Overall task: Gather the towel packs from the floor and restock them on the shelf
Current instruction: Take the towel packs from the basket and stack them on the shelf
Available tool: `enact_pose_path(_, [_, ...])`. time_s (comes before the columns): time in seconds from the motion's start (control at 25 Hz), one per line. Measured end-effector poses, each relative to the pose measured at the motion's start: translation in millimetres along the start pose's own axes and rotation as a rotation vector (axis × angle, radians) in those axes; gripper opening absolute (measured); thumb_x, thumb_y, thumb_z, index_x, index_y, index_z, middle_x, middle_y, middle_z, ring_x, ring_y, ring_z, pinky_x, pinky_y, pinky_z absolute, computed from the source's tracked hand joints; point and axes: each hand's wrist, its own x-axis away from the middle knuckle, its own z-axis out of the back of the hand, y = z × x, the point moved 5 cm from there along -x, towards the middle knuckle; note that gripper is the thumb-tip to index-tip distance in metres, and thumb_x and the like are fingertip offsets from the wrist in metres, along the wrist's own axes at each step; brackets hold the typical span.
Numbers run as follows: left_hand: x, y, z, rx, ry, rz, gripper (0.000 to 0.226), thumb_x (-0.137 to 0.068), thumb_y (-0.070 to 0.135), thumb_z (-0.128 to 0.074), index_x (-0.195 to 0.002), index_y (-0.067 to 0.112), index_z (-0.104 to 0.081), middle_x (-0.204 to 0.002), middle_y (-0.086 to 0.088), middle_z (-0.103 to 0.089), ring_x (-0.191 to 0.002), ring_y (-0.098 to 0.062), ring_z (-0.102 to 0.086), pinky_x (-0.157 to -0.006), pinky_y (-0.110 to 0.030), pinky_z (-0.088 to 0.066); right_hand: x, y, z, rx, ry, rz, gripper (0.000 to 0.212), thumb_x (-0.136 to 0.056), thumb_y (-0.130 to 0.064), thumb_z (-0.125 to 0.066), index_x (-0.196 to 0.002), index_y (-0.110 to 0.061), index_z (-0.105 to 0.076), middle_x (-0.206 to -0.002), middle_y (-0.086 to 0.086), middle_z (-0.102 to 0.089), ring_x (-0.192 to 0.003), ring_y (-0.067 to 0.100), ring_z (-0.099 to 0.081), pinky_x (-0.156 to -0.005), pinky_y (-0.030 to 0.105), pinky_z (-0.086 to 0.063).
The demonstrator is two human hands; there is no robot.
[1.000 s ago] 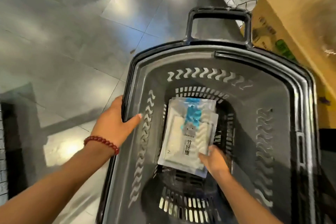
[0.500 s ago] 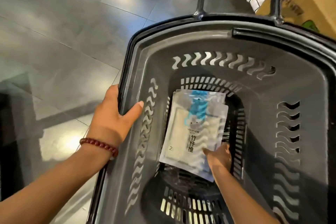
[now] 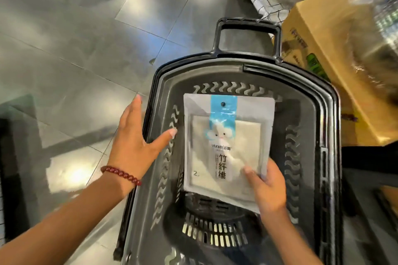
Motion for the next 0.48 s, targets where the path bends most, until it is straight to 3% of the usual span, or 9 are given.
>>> enact_pose_path(0.08, [7.6,8.9,-2.5,0.256,-0.094,0.034,0.120,-0.051,0.067,-0.070,-0.148,0.024,-0.014,-0.150,0.008,-0.029,-0.135,-0.004,-0.032,-0.111,-0.028,-0.028,12.2,-25.7,4.0,-0.194,-0.025,-0.011,0.033,-0.080,0.006,-0.061,-0.102,-0.019,-0.063,-0.094,0.001,-0.073,-0.091,0.009,-0.069,-0.075,0.024,-0.057])
enact_pose_path(0.16, [12.0,16.0,-11.6,0.437,-0.233,0.104,0.121,-0.038,0.065,-0.079,-0.140,0.016,-0.036,-0.133,0.008,-0.054,-0.117,-0.003,-0.055,-0.095,-0.023,-0.047,18.7,-44.2,-5.0,-0.321,-0.102,-0.037,0.034,-0.075,-0.002,-0.062,-0.106,-0.016,-0.063,-0.103,0.006,-0.072,-0.098,0.023,-0.068,-0.081,0.038,-0.057])
enact_pose_path(0.28, [7.6,15.1,-16.2,0.535,-0.290,0.201,0.070,-0.044,0.035,-0.083,-0.106,0.011,-0.062,-0.091,0.004,-0.074,-0.080,-0.008,-0.071,-0.059,-0.018,-0.055,16.3,-58.9,-33.0,-0.417,-0.269,-0.071,0.040,-0.079,-0.004,-0.063,-0.119,-0.009,-0.056,-0.114,0.010,-0.068,-0.105,0.025,-0.066,-0.085,0.040,-0.056])
enact_pose_path(0.4, [-9.3,-0.8,-3.1,0.433,-0.173,0.244,0.045,-0.049,0.027,-0.081,-0.087,0.012,-0.063,-0.062,0.014,-0.070,-0.061,-0.005,-0.069,-0.046,-0.014,-0.050,-1.4,-47.7,-53.3,-0.325,-0.308,-0.132,0.025,-0.089,-0.006,-0.059,-0.113,-0.010,-0.060,-0.108,0.005,-0.070,-0.099,0.015,-0.067,-0.079,0.026,-0.055])
enact_pose_path(0.48, [-21.6,-10.7,4.7,0.353,-0.097,0.254,0.027,-0.059,0.017,-0.080,-0.077,0.012,-0.060,-0.051,0.013,-0.065,-0.051,-0.001,-0.065,-0.040,-0.010,-0.045,-24.6,-15.3,-53.2,-0.156,-0.197,-0.178,0.010,-0.093,-0.015,-0.055,-0.098,-0.015,-0.063,-0.097,0.001,-0.070,-0.092,0.017,-0.067,-0.079,0.029,-0.054])
